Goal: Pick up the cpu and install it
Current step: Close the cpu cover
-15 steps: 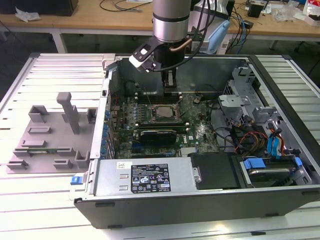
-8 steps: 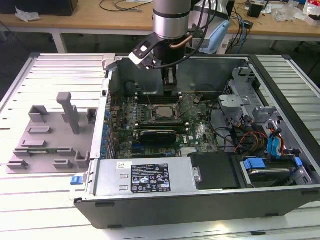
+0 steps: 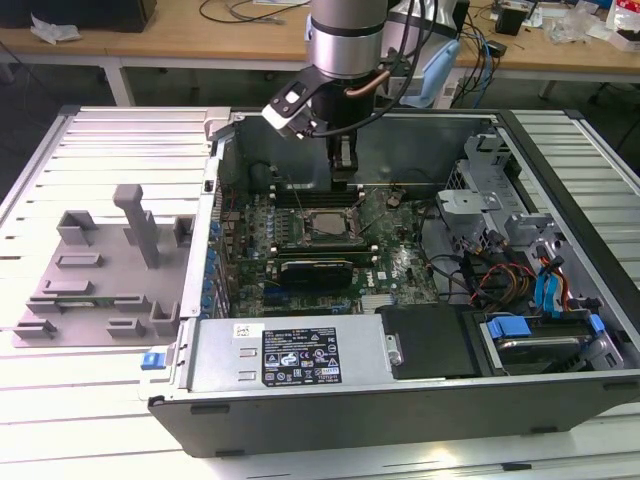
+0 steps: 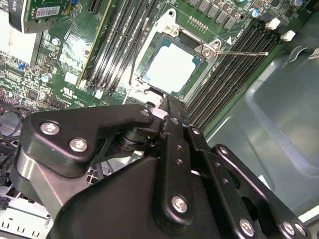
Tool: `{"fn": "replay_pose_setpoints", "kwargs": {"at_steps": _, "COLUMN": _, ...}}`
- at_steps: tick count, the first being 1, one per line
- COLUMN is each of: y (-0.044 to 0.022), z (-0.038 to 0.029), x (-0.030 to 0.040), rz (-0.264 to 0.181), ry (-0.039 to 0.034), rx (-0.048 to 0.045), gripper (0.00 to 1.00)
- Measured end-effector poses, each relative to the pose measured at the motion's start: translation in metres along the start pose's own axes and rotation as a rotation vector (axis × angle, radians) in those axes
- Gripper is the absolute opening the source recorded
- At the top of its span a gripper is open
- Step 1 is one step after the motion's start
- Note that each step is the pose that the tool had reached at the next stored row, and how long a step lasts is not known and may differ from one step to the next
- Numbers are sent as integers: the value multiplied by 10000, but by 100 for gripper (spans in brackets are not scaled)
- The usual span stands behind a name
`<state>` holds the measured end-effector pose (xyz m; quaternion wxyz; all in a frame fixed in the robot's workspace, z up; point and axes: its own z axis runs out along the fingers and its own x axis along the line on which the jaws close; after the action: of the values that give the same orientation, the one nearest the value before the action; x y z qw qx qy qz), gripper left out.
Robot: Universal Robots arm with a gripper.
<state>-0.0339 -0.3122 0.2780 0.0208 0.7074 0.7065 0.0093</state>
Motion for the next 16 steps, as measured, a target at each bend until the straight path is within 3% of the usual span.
{"fn": "replay_pose_setpoints", "kwargs": {"at_steps": 16, "y": 197, "z": 9, "x": 0, "rz": 0, "ry": 1, "rx": 0, "gripper": 11}}
